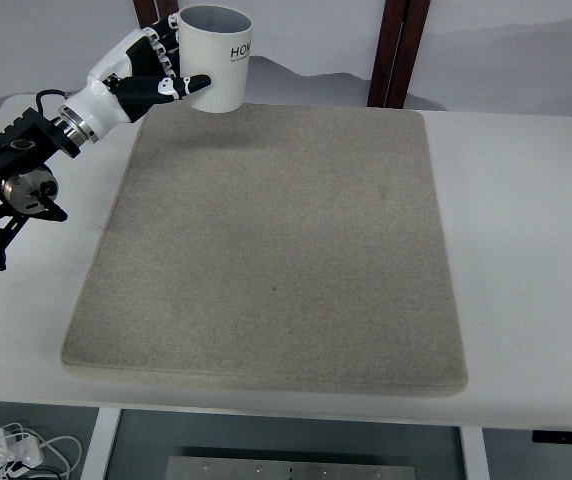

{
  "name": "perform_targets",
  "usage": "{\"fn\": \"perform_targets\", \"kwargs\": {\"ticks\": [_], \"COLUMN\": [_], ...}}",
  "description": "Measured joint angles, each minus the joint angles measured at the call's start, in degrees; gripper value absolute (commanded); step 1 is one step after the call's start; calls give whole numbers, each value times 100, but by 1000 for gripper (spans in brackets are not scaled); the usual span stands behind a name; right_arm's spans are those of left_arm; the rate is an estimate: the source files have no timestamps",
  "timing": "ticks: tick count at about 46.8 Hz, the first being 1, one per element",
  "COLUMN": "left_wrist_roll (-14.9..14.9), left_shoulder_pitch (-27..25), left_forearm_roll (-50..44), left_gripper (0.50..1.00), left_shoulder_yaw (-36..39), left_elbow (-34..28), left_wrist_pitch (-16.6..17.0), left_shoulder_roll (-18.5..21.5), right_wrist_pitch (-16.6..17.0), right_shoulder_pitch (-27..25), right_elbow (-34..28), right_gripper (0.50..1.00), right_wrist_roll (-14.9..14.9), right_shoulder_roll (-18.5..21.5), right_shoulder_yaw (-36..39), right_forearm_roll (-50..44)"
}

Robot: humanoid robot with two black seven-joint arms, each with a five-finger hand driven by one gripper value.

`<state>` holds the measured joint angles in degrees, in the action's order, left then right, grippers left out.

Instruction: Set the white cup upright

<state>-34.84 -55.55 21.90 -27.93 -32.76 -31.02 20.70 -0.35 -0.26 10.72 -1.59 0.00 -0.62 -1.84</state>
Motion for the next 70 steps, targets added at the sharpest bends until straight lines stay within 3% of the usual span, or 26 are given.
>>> {"fn": "perform_targets", "kwargs": {"ticks": [29, 37, 63, 70], "left_wrist_roll": [-17, -17, -16, -16], "left_shoulder_pitch": [185, 201, 351, 356], "left_forearm_roll": [77, 89, 146, 148], "left_gripper": [508, 512, 548, 608], "left_shoulder_yaw": [66, 134, 674, 886], "left_elbow": [1031, 1130, 1219, 1228], "left_wrist_pitch": [85, 316, 392, 513], "left_shoulder_roll": [-925, -979, -1059, -1059], "right_wrist_pitch": [0, 0, 0, 0], "right_shoulder_pitch": [1, 0, 0, 0], "right_elbow": [0, 0, 0, 0], "right_gripper": [952, 952, 952, 952], "right_wrist_roll": [1, 0, 1, 0], "right_shoulder_roll": [0, 0, 0, 0], "right_shoulder_yaw": [2, 0, 0, 0], "right_forearm_roll": [0, 0, 0, 0]}}
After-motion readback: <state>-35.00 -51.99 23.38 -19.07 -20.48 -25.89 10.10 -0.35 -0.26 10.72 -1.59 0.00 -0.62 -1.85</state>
